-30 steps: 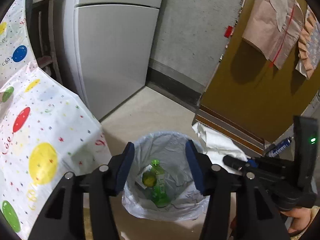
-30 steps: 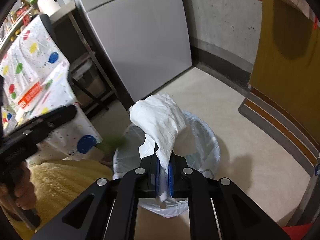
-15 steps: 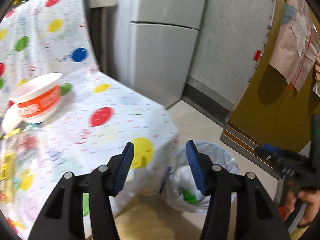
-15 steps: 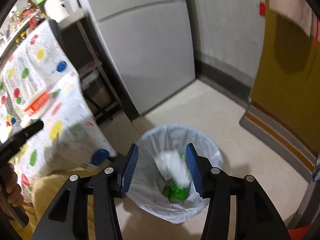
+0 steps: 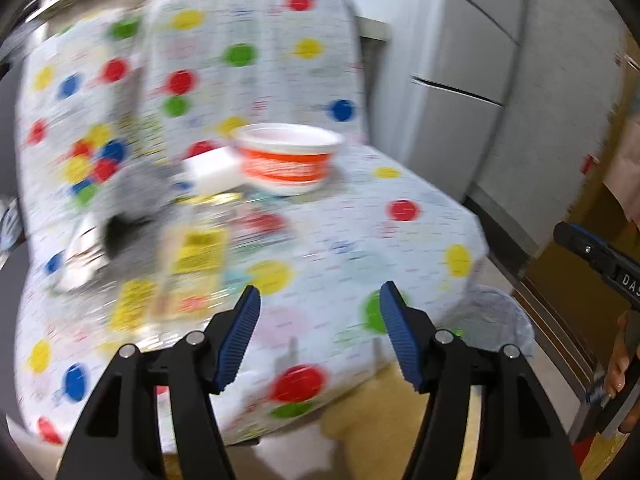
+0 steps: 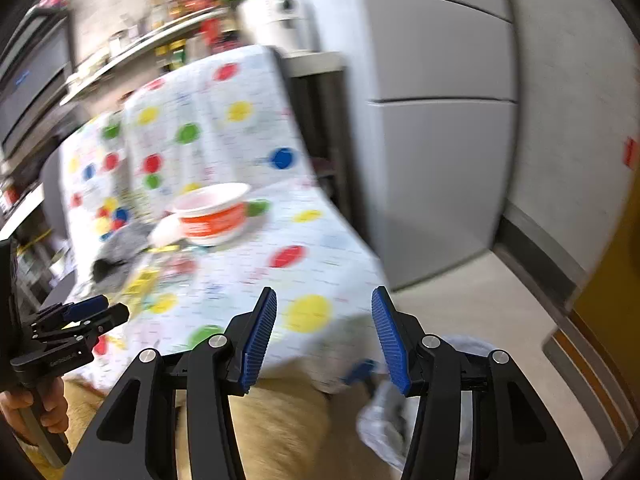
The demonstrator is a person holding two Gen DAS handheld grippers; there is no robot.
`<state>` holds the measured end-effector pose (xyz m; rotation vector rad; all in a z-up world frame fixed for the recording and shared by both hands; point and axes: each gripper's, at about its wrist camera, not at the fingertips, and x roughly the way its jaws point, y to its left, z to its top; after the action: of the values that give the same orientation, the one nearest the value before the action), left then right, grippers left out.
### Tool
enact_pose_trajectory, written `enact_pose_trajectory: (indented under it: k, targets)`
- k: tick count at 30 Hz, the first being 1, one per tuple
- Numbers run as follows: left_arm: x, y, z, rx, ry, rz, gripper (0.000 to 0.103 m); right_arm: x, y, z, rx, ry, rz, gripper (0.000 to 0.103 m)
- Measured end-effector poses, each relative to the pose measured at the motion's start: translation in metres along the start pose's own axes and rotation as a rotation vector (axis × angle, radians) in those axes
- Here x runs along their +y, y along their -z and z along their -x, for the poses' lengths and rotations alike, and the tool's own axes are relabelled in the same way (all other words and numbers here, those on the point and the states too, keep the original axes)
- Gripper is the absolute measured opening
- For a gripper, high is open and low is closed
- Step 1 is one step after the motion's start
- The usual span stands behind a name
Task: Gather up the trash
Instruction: 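Grasp the grey cloth with the left tool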
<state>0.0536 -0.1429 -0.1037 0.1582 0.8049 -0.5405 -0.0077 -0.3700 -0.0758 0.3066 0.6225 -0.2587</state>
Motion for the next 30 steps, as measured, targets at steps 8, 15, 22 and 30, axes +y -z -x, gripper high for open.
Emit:
enact_pose_trajectory:
  k: [8,15,22,30]
  targets:
    - [0.096,0.013,0.024,0.009,-0.176,0.170,0.065,0.087,-0.018,-0.040,0.028,-0.143,0.140,0.058]
    - [0.163,0.004,0.036,-0.003,-0.268,0.287,0.070,0.128,-0.035,-0.088,0.052,-0.167,0.196,0.069]
    - [0.182,-0.025,0.004,0.014,-0.249,0.330,0.070,0.151,-0.048,-0.133,0.074,-0.173,0.229,0.077]
    - [0.194,-0.067,-0.070,0.079,-0.254,0.358,0.070,0.150,-0.061,-0.158,0.050,-0.162,0.241,0.077]
